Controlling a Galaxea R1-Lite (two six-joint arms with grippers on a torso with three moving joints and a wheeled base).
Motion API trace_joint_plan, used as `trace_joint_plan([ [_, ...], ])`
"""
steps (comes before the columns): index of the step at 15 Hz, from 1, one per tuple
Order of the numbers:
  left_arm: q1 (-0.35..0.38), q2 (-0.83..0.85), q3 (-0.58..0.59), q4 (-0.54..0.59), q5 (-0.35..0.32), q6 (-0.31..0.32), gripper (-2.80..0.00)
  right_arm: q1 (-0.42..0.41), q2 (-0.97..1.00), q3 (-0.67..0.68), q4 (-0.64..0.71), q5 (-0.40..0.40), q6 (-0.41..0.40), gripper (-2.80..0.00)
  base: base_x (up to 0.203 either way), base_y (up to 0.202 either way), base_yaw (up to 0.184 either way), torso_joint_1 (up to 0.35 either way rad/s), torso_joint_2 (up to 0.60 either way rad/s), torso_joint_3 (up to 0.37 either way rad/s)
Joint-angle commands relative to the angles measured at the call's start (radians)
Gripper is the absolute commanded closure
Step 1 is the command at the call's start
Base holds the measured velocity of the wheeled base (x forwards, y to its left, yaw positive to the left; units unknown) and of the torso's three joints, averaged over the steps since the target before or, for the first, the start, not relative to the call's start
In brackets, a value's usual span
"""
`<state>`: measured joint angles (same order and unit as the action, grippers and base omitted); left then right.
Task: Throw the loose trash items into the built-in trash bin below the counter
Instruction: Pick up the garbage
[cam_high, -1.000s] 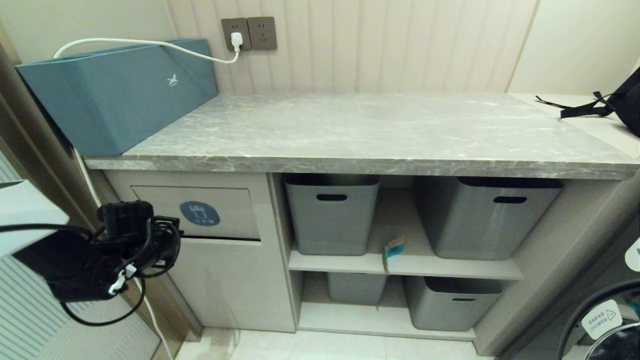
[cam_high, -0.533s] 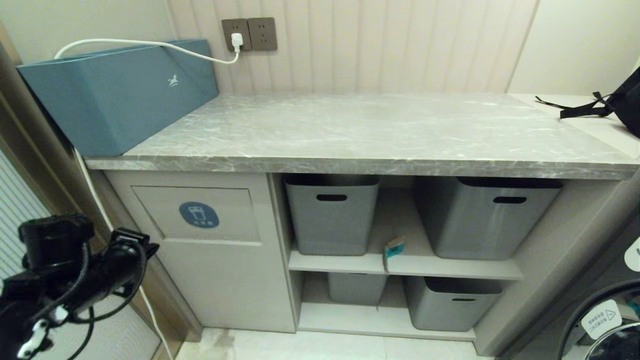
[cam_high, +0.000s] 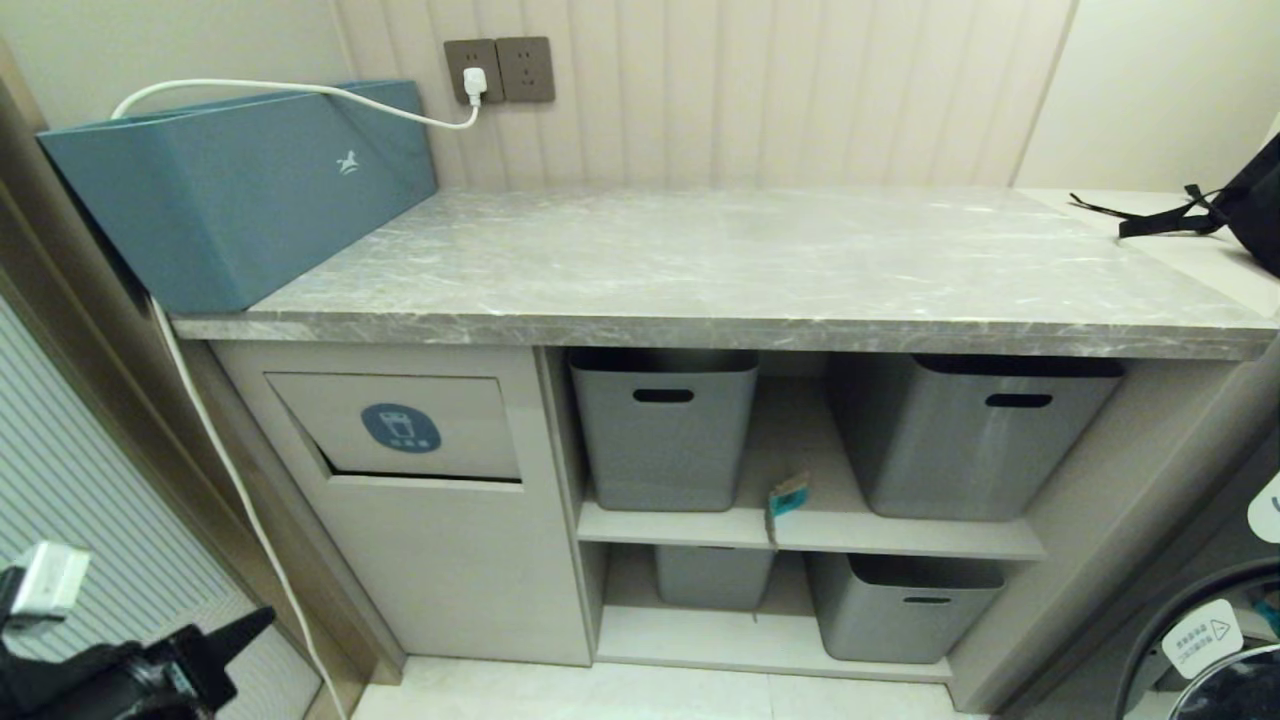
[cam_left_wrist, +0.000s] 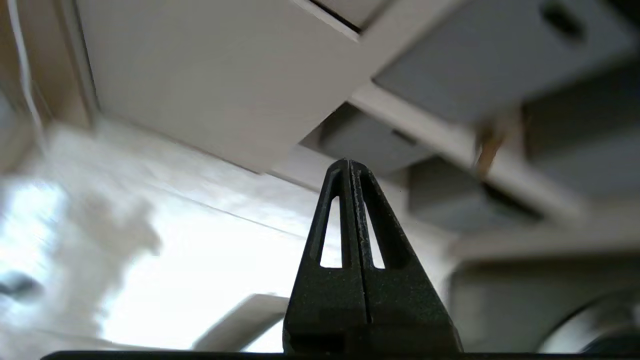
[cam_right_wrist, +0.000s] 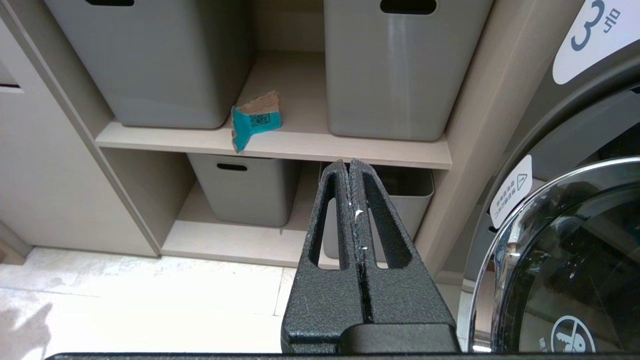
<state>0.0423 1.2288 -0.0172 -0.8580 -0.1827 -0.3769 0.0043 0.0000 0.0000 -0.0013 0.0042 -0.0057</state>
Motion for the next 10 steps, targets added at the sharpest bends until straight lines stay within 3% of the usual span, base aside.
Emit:
trace_joint_plan([
  [1,-0.001,-0.129,0.016,0.017,-0.071,0.247,0.00,0.000,0.000,0.000,0.000,0.000,0.000,0.00,0.000,0.000,0.000,0.000,0.00,0.000],
  [4,-0.001,-0.253,0.017,0.089,-0.141,0.419,0.00,0.000,-0.002,0.000,0.000,0.000,0.000,0.00,0.000,0.000,0.000,0.000,0.00,0.000],
  [10,-0.001,-0.575,0.017,0.270,-0.167,0.558,0.00,0.000,-0.001,0.000,0.000,0.000,0.000,0.00,0.000,0.000,0.000,0.000,0.00,0.000],
])
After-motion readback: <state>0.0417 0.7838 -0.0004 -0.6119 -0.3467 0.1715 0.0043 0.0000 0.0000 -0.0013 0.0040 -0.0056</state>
